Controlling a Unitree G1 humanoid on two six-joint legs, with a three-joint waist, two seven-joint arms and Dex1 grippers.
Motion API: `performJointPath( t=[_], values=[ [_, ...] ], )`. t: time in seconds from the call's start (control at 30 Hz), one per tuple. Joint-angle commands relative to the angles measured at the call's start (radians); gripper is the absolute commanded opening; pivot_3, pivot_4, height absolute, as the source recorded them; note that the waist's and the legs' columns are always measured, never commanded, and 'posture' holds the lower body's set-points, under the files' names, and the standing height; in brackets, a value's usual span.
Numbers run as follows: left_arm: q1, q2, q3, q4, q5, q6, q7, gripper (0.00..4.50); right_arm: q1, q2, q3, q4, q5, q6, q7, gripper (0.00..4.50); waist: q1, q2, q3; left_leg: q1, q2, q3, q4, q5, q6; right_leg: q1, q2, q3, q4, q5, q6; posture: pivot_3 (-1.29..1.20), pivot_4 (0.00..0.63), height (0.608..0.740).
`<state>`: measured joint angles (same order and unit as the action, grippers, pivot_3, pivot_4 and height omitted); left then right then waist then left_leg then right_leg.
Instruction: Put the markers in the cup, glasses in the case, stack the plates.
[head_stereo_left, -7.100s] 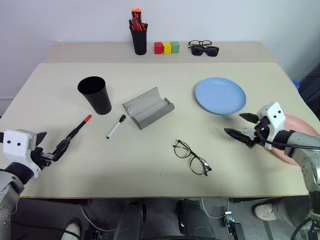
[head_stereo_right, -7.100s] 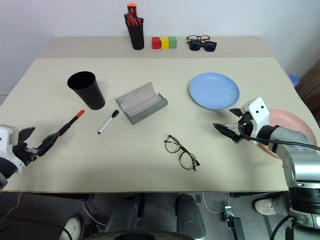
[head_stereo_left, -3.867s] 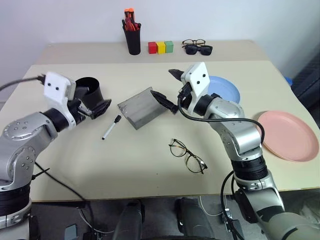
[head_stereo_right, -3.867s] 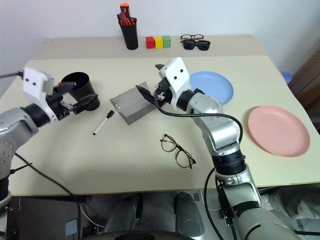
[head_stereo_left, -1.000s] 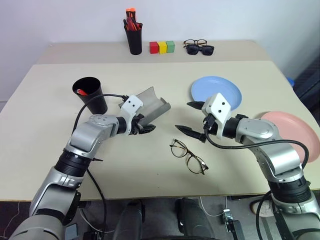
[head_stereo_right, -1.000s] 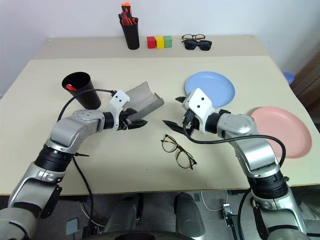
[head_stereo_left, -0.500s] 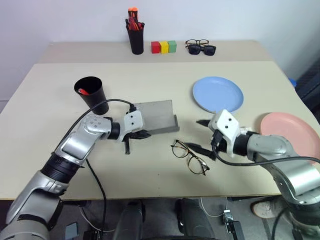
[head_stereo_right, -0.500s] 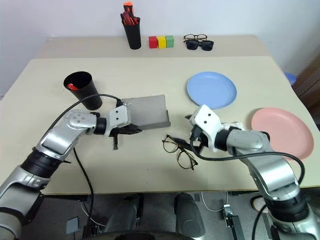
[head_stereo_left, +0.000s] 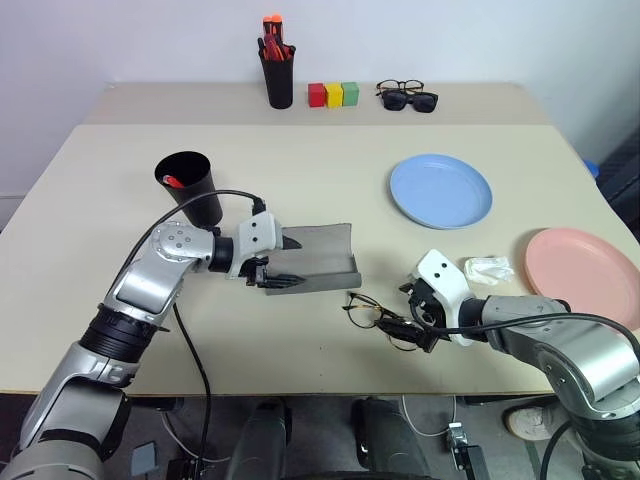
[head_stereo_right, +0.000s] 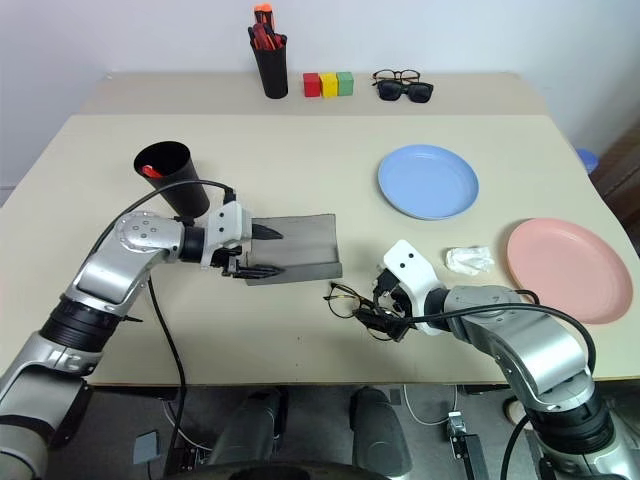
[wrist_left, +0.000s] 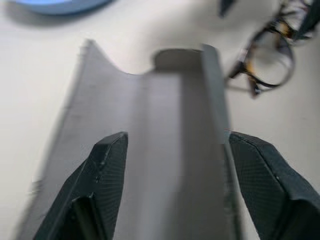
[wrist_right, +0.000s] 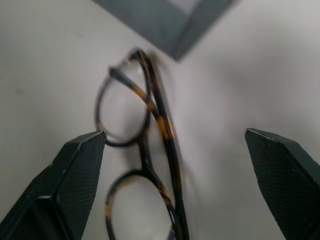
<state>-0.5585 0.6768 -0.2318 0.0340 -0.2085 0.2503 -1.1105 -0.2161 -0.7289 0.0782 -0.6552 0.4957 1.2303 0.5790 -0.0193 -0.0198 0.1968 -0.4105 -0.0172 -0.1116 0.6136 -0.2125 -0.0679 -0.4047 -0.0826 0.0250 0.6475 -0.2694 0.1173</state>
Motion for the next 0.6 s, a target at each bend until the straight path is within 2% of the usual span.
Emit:
performJointPath(
  t=[0.03, 0.17, 0.2, 0.23, 0.4, 0.6],
  values=[
    [0.046, 0.025, 0.083, -0.057, -0.02, 0.018, 0.038, 3.46, -0.001, -0.033, 0.011, -0.018, 0.002, -0.003, 0.008, 2.67, 0.001, 0.0, 0.0, 0.0, 0.0, 0.0, 0.0, 0.0, 0.0, 0.0, 0.0, 0.0, 0.0, 0.0, 0.0, 0.0, 0.15, 0.74],
    [0.136, 0.055, 0.15, -0.134, -0.034, 0.069, 0.083, 3.46, -0.015, -0.071, 0.018, -0.027, 0.018, -0.007, 0.036, 0.65, 0.0, 0.0, 0.0, 0.0, 0.0, 0.0, 0.0, 0.0, 0.001, 0.0, 0.0, 0.0, 0.0, 0.0, 0.0, 0.0, 0.15, 0.74],
    [0.145, 0.056, 0.155, -0.145, -0.034, 0.075, 0.09, 3.46, -0.017, -0.076, 0.021, -0.028, 0.019, -0.01, 0.038, 0.25, 0.002, -0.001, 0.0, 0.001, 0.001, 0.0, 0.0, 0.0, 0.001, 0.001, 0.0, 0.0, 0.0, 0.0, 0.0, 0.0, 0.15, 0.74],
    [0.158, 0.056, 0.17, -0.162, -0.042, 0.091, 0.104, 3.46, -0.024, -0.083, 0.025, -0.028, 0.016, -0.016, 0.038, 0.1, 0.003, -0.001, -0.001, 0.001, 0.001, -0.001, 0.0, 0.0, 0.001, 0.002, 0.0, 0.0, 0.0, 0.0, 0.0, 0.0, 0.15, 0.74],
    [0.274, 0.078, 0.282, -0.261, -0.076, 0.168, 0.175, 3.46, -0.114, -0.137, 0.061, -0.045, -0.033, -0.132, 0.062, 0.1, -0.003, -0.001, 0.0, 0.002, 0.0, 0.0, 0.001, 0.0, 0.001, 0.002, 0.0, 0.0, -0.001, 0.0, 0.0, 0.0, 0.15, 0.74],
    [0.415, 0.117, 0.397, -0.326, -0.106, 0.218, 0.211, 3.46, -0.412, -0.08, 0.143, 0.06, -0.026, -0.288, 0.214, 0.1, -0.017, 0.0, 0.0, 0.001, 0.002, 0.001, 0.0, 0.0, 0.001, 0.0, 0.001, 0.0, 0.0, 0.0, -0.001, 0.0, 0.15, 0.74]
  ],
)
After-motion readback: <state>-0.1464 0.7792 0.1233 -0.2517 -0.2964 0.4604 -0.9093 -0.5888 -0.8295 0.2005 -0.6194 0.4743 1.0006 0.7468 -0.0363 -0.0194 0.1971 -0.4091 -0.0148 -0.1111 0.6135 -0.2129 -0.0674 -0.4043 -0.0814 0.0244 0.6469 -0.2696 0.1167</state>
